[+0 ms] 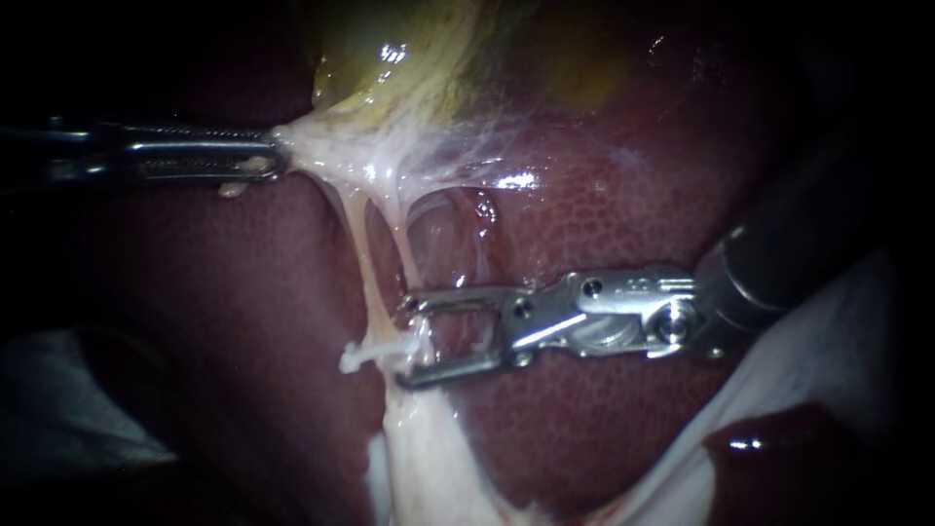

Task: Going back first clip left tube

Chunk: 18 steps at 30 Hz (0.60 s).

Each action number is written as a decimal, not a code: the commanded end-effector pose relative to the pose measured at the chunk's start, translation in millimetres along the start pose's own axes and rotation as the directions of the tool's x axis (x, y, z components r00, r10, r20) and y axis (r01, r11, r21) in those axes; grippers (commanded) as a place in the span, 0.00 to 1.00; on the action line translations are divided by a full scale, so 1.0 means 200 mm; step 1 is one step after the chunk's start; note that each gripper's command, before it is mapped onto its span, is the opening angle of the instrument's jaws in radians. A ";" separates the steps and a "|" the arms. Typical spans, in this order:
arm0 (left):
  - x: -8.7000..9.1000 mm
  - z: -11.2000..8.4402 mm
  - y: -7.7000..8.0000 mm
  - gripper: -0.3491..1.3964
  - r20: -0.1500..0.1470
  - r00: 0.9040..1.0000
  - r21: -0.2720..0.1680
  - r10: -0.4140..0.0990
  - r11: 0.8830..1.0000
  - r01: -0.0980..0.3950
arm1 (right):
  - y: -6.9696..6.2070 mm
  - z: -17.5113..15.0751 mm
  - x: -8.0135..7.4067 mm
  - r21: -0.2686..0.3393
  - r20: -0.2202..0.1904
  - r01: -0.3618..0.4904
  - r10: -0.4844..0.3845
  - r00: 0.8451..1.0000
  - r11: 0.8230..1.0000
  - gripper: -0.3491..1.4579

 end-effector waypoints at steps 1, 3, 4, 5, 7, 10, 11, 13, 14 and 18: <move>0.000 0.000 0.000 0.00 0.000 1.000 0.002 0.000 1.000 0.000 | -0.001 -0.003 0.000 0.007 0.006 0.027 -0.027 1.000 1.000 0.47; 0.000 0.000 0.000 0.00 0.000 1.000 0.002 0.000 1.000 0.000 | -0.004 -0.009 0.000 -0.001 0.020 0.069 -0.069 0.997 0.998 0.47; 0.000 -0.001 0.000 0.00 0.000 1.000 0.002 0.000 1.000 0.000 | -0.005 -0.013 0.000 -0.006 0.027 0.081 -0.081 0.996 0.997 0.47; 0.000 -0.001 0.000 0.00 0.000 1.000 0.002 0.000 1.000 0.000 | -0.007 -0.017 0.001 -0.012 0.038 0.105 -0.104 0.994 0.994 0.47; 0.000 -0.001 0.000 0.00 0.000 1.000 0.002 0.001 1.000 -0.001 | -0.009 -0.023 0.002 -0.023 0.059 0.126 -0.124 0.990 0.992 0.47; 0.000 -0.001 -0.001 0.00 0.000 1.000 0.001 0.001 1.000 -0.001 | -0.010 -0.033 0.006 -0.043 0.080 0.143 -0.139 0.987 0.989 0.47; 0.000 -0.001 -0.001 0.00 0.000 1.000 0.001 0.001 1.000 -0.001 | -0.010 -0.036 0.008 -0.052 0.083 0.149 -0.144 0.986 0.988 0.47; 0.000 -0.001 -0.001 0.00 0.000 1.000 0.002 0.001 1.000 -0.001 | -0.009 -0.043 0.012 -0.060 0.086 0.152 -0.147 0.985 0.987 0.47; 0.000 -0.001 -0.001 0.00 0.000 1.000 0.001 0.001 1.000 -0.001 | -0.009 -0.047 0.014 -0.063 0.086 0.151 -0.146 0.986 0.987 0.47; 0.000 -0.001 -0.001 0.00 0.000 1.000 0.001 0.001 1.000 -0.001 | -0.009 -0.058 0.018 -0.076 0.090 0.147 -0.140 0.986 0.986 0.47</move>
